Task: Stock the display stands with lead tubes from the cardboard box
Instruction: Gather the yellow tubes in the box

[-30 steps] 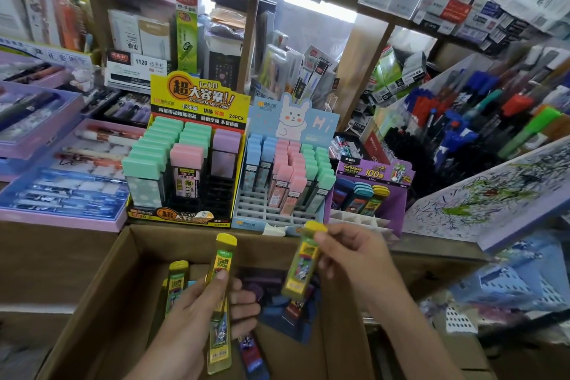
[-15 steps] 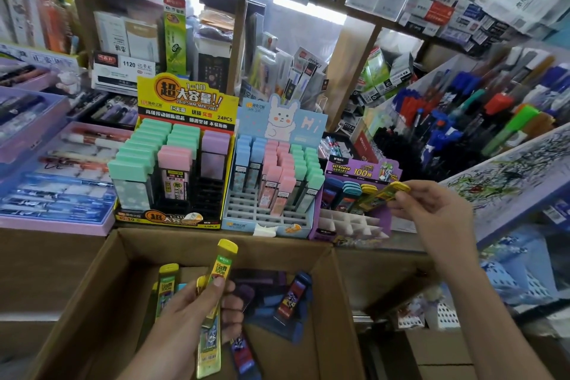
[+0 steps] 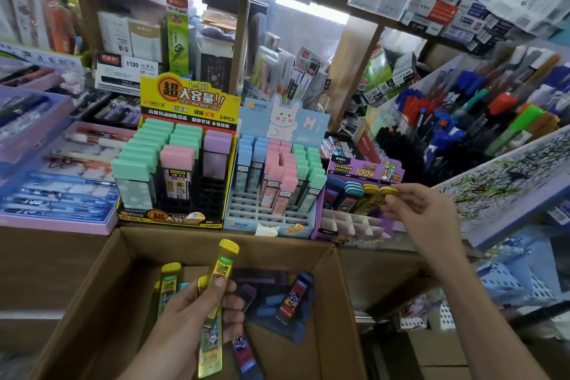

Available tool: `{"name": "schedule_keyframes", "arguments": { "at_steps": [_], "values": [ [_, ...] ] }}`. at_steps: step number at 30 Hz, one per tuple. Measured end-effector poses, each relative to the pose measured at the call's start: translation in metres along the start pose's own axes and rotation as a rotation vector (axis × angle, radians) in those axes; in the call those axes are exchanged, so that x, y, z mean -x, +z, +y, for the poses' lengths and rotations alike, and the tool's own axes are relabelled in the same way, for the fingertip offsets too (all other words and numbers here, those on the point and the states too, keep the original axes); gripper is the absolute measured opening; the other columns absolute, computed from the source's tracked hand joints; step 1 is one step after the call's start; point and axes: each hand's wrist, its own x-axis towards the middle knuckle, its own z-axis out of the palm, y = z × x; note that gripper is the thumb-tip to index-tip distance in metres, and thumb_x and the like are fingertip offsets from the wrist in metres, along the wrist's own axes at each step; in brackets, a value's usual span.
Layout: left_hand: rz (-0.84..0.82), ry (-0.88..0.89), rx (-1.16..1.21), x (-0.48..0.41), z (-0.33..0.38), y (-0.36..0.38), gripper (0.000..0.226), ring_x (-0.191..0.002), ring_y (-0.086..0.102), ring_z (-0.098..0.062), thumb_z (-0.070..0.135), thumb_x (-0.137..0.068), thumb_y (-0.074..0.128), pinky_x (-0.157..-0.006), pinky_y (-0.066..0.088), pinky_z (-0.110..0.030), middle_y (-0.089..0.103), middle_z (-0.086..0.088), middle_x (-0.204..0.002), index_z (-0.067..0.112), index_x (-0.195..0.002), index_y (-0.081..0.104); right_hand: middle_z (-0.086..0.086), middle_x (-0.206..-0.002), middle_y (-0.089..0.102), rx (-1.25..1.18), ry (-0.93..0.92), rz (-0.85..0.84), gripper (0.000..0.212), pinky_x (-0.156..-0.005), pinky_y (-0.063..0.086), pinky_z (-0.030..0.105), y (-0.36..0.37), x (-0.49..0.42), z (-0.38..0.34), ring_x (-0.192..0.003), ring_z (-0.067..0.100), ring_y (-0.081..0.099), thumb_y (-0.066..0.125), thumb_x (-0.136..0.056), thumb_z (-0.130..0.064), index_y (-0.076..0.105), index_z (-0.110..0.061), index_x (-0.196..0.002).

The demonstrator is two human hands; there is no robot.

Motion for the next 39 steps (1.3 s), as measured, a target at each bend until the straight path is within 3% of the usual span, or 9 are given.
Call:
{"name": "schedule_keyframes", "arguments": {
  "at_steps": [7, 11, 16, 19, 21, 26, 31, 35, 39],
  "values": [
    [-0.003, -0.002, -0.008, 0.001, 0.0, 0.0, 0.024, -0.067, 0.071, -0.036, 0.022, -0.088, 0.069, -0.059, 0.06, -0.04, 0.072, -0.029, -0.085, 0.0, -0.09, 0.076, 0.004, -0.074, 0.075, 0.067, 0.113, -0.008, 0.008, -0.048, 0.058, 0.024, 0.02, -0.002, 0.007, -0.058, 0.015, 0.073, 0.071, -0.095, -0.009, 0.068, -0.005, -0.102],
    [0.002, 0.005, -0.005, 0.002, -0.001, 0.0, 0.026, -0.067, 0.07, -0.036, 0.021, -0.089, 0.068, -0.058, 0.059, -0.039, 0.071, -0.029, -0.085, -0.004, -0.098, 0.073, 0.0, -0.061, 0.073, 0.116, 0.142, 0.007, 0.007, -0.042, 0.054, 0.021, 0.026, -0.003, 0.011, -0.049, 0.014, 0.069, 0.071, -0.096, -0.013, 0.068, -0.01, -0.091],
    [0.027, 0.041, -0.025, 0.004, -0.001, 0.006, 0.023, -0.059, 0.069, -0.031, 0.016, -0.092, 0.066, -0.053, 0.059, -0.036, 0.07, -0.028, -0.079, -0.006, -0.098, 0.072, 0.004, -0.073, 0.073, 0.122, 0.124, 0.074, 0.01, -0.043, 0.055, 0.024, 0.025, 0.002, 0.008, -0.052, 0.012, 0.07, 0.075, -0.093, -0.014, 0.068, -0.008, -0.094],
    [0.031, 0.06, -0.037, 0.005, -0.001, 0.008, 0.021, -0.057, 0.068, -0.03, 0.015, -0.093, 0.066, -0.053, 0.06, -0.035, 0.07, -0.027, -0.077, -0.005, -0.096, 0.073, -0.002, -0.072, 0.07, 0.247, 0.008, 0.189, 0.012, -0.053, 0.055, 0.025, 0.024, 0.011, 0.001, -0.062, 0.012, 0.07, 0.078, -0.09, -0.019, 0.068, -0.014, -0.089],
    [0.028, 0.063, -0.039, 0.004, -0.002, 0.007, 0.02, -0.059, 0.068, -0.031, 0.015, -0.091, 0.068, -0.055, 0.06, -0.035, 0.07, -0.028, -0.079, -0.003, -0.094, 0.075, -0.007, -0.068, 0.07, 0.172, -0.024, 0.198, 0.01, -0.056, 0.058, 0.026, 0.027, 0.02, -0.009, -0.064, 0.009, 0.07, 0.078, -0.09, -0.02, 0.069, -0.019, -0.086],
    [0.0, 0.078, -0.072, 0.004, -0.002, 0.006, 0.017, -0.063, 0.068, -0.029, 0.02, -0.084, 0.072, -0.056, 0.058, -0.035, 0.072, -0.028, -0.083, 0.005, -0.088, 0.079, -0.007, -0.076, 0.075, -0.052, 0.046, -0.113, 0.005, -0.048, 0.05, 0.015, 0.059, 0.053, -0.035, -0.058, 0.008, 0.069, 0.072, -0.094, -0.02, 0.072, -0.025, -0.092],
    [-0.046, 0.082, -0.108, 0.006, 0.0, 0.005, 0.019, -0.066, 0.069, -0.029, 0.023, -0.078, 0.075, -0.056, 0.057, -0.034, 0.073, -0.029, -0.089, 0.008, -0.088, 0.08, -0.003, -0.087, 0.076, -0.181, 0.14, -0.448, 0.01, -0.052, 0.054, 0.02, 0.104, 0.085, -0.05, -0.062, 0.011, 0.07, 0.069, -0.095, -0.019, 0.072, -0.027, -0.101],
    [-0.077, 0.076, -0.143, 0.008, 0.0, 0.004, 0.023, -0.067, 0.07, -0.029, 0.024, -0.075, 0.076, -0.054, 0.055, -0.033, 0.073, -0.03, -0.091, 0.006, -0.09, 0.079, 0.001, -0.089, 0.077, -0.291, 0.191, -0.587, 0.019, -0.056, 0.055, 0.021, 0.127, 0.1, -0.058, -0.062, 0.01, 0.068, 0.07, -0.096, -0.024, 0.071, -0.022, -0.116],
    [-0.092, 0.068, -0.161, 0.008, -0.001, 0.003, 0.029, -0.067, 0.07, -0.03, 0.023, -0.076, 0.076, -0.053, 0.054, -0.033, 0.073, -0.031, -0.092, 0.004, -0.098, 0.077, 0.01, -0.092, 0.077, -0.407, 0.23, -0.604, 0.018, -0.052, 0.053, 0.022, 0.139, 0.106, -0.063, -0.067, 0.016, 0.069, 0.074, -0.094, -0.018, 0.073, -0.012, -0.112]
  ]
}}
